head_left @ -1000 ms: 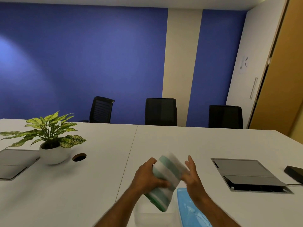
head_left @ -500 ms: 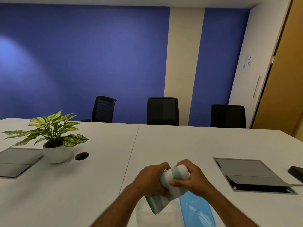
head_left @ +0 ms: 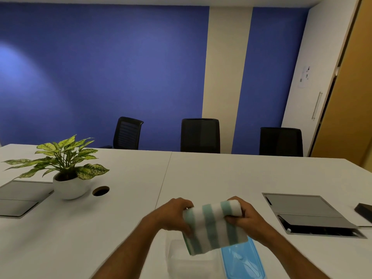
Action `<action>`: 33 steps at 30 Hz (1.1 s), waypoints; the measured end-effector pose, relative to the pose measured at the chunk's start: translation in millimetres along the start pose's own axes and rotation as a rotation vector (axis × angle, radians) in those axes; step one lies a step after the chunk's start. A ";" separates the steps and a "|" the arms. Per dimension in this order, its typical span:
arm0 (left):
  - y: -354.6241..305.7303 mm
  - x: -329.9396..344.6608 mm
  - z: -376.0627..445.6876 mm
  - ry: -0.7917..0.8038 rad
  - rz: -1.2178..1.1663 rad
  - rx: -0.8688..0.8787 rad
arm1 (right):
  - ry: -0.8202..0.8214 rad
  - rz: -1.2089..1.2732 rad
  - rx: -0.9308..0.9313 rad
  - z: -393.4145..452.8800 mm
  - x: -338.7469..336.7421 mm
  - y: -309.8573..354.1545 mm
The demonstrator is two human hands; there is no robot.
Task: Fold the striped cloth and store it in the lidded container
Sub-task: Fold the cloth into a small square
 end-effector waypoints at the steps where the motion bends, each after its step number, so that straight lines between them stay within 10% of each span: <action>1: 7.3 -2.1 0.3 -0.033 -0.129 -0.049 | -0.018 0.059 0.022 -0.4 -2.3 -2.0; 10: 34.8 -2.4 -7.0 -0.379 -1.123 -0.445 | -0.271 0.443 0.282 7.4 -7.1 -24.7; 33: 91.1 65.5 3.3 -0.139 -0.739 -0.432 | 0.160 0.057 0.377 20.9 47.9 -86.1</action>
Point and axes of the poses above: each hand's wrist, its own z-axis towards the middle knuckle, its own x-axis out of the palm, y = z × x, the point moved 8 cm from there along z, towards the middle knuckle, and after that the axes turned 14 degrees about -y, right-handed, at the moved point
